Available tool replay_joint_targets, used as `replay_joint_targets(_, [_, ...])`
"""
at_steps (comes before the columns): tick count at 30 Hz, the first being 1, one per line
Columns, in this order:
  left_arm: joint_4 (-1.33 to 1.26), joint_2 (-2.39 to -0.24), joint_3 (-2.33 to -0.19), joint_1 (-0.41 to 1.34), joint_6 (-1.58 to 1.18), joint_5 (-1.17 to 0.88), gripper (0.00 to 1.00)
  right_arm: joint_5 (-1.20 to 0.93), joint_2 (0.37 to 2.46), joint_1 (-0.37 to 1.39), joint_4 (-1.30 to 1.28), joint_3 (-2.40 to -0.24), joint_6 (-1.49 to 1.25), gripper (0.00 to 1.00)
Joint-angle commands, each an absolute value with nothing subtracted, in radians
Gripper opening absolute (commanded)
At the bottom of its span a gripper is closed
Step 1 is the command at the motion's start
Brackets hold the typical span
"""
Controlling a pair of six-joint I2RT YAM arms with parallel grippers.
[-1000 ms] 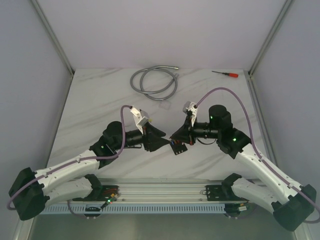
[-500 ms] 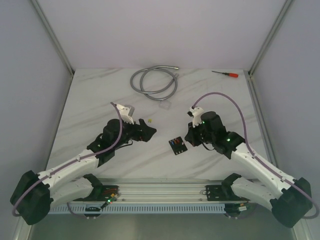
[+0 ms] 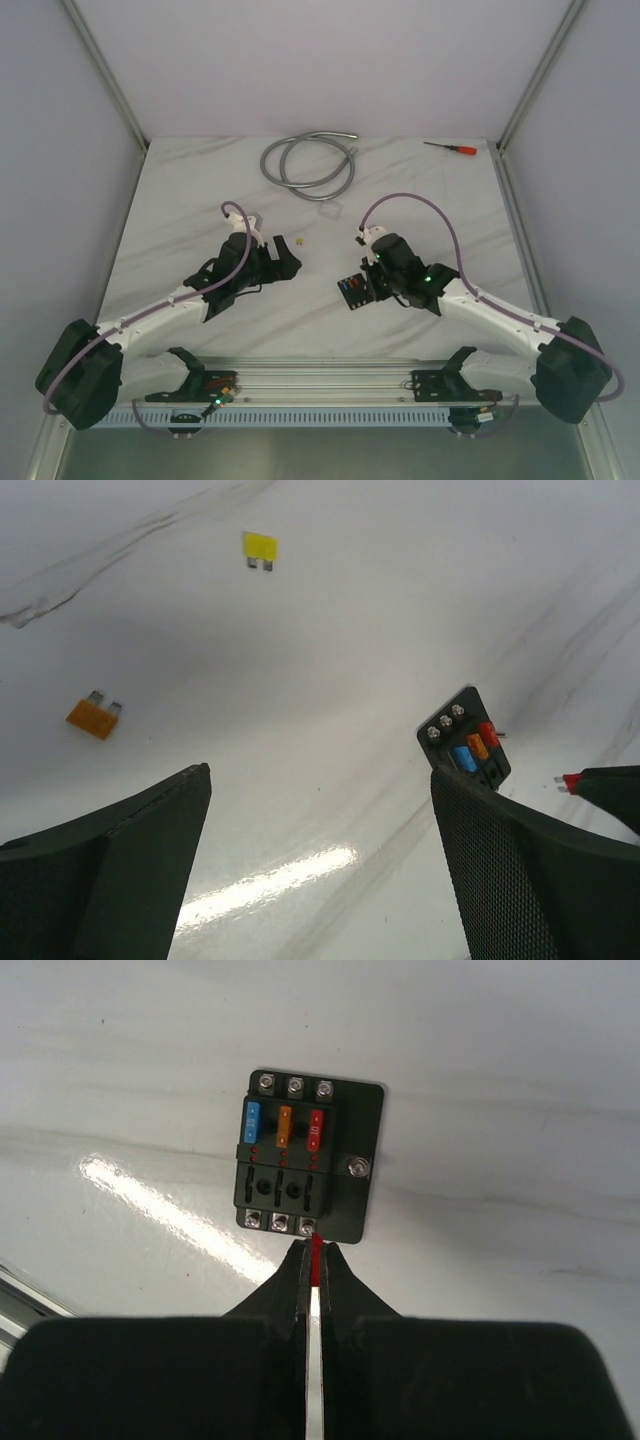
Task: Snap on the fuse box
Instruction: Install the fuse at the fuse box base.
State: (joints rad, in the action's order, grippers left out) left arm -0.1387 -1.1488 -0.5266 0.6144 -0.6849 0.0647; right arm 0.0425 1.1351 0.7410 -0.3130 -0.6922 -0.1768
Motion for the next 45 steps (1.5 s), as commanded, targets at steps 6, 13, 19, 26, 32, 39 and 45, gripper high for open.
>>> replay_joint_targets(6, [-0.109, -1.162, -0.558, 0.603, -0.723, 0.081, 1.0, 0.152, 1.238, 0.819, -0.205, -0.69, -0.235, 0.0])
replay_joint_targets(13, [-0.106, -1.165, -0.56, 0.597, -0.726, 0.08, 1.0, 0.185, 1.288, 0.837, -0.176, -0.69, -0.247, 0.0])
replay_joint_targets(19, [-0.105, -1.165, -0.56, 0.596, -0.728, 0.08, 1.0, 0.205, 1.301, 0.838, -0.16, -0.681, -0.251, 0.0])
replay_joint_targets(26, [-0.104, -1.17, -0.562, 0.595, -0.73, 0.077, 1.0, 0.226, 1.321, 0.839, -0.139, -0.674, -0.262, 0.0])
replay_joint_targets(32, [-0.104, -1.168, -0.562, 0.594, -0.73, 0.078, 1.0, 0.23, 1.332, 0.839, -0.137, -0.662, -0.267, 0.0])
replay_joint_targets(39, [-0.104, -1.165, -0.56, 0.593, -0.732, 0.077, 1.0, 0.225, 1.336, 0.839, -0.124, -0.651, -0.268, 0.0])
replay_joint_targets(45, [-0.103, -1.16, -0.56, 0.594, -0.731, 0.075, 1.0, 0.211, 1.355, 0.839, -0.112, -0.646, -0.27, 0.0])
